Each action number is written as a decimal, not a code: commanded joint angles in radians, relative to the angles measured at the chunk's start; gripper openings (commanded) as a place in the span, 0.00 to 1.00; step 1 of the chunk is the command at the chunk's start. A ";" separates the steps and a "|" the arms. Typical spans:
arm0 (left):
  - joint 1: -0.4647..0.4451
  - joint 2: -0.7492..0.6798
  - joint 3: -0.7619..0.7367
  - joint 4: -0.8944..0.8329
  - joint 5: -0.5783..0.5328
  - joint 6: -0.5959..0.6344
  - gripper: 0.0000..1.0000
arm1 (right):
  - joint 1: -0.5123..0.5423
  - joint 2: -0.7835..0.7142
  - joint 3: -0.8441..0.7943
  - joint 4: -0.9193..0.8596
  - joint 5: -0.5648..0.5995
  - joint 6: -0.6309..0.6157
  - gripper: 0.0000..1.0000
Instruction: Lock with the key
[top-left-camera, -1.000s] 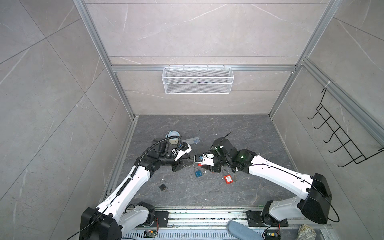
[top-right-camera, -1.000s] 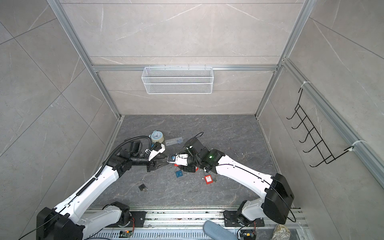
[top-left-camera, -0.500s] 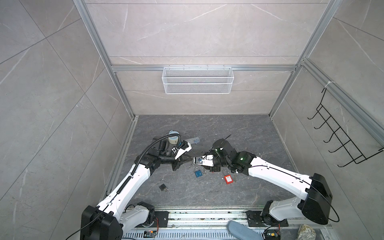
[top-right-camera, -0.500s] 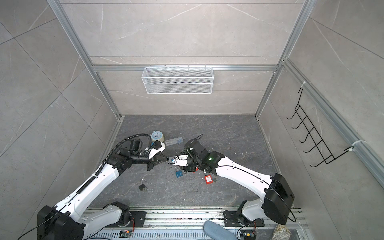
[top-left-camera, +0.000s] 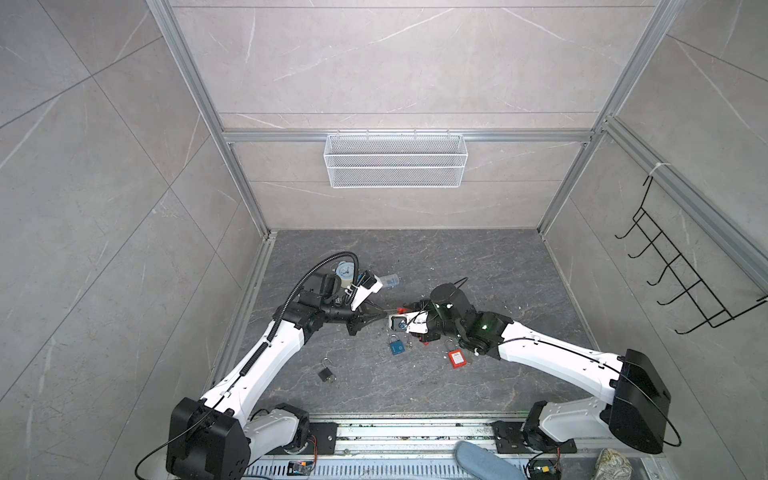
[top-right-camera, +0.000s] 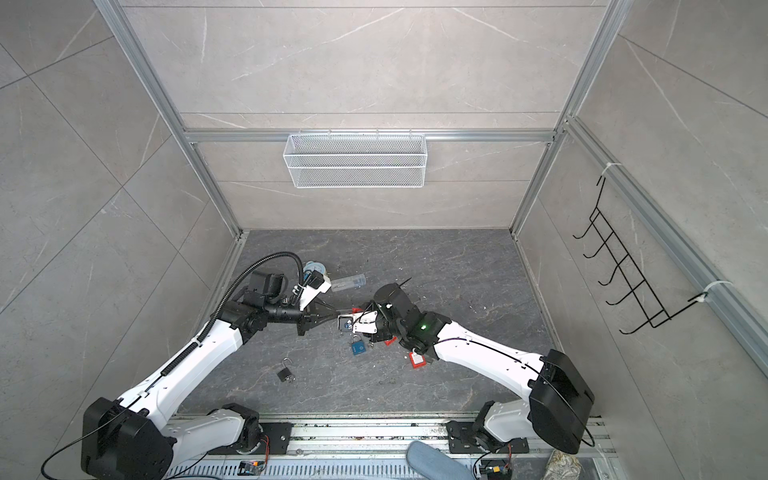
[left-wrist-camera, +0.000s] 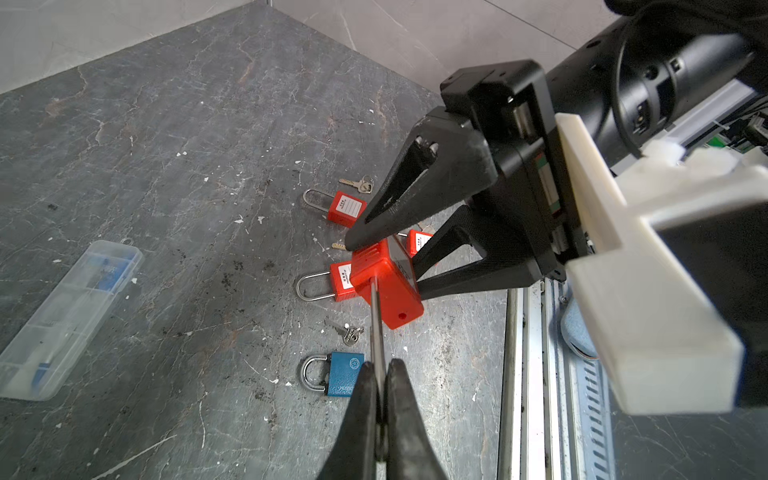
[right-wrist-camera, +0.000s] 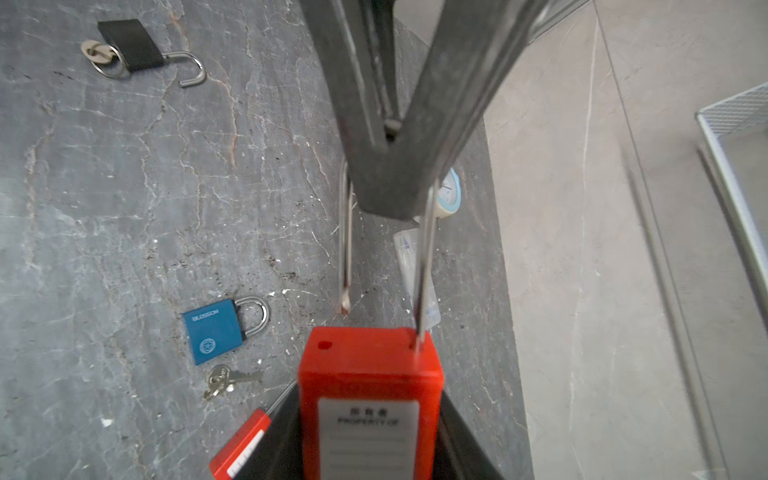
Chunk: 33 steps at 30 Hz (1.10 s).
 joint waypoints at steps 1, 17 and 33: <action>-0.015 0.015 0.038 -0.007 0.139 -0.071 0.00 | -0.009 -0.030 -0.032 0.186 0.078 -0.028 0.24; -0.058 0.030 -0.003 0.196 0.159 -0.273 0.00 | 0.013 -0.004 -0.108 0.461 0.073 -0.100 0.24; -0.124 0.115 -0.059 0.443 0.124 -0.424 0.00 | 0.047 -0.041 -0.090 0.544 -0.006 -0.061 0.23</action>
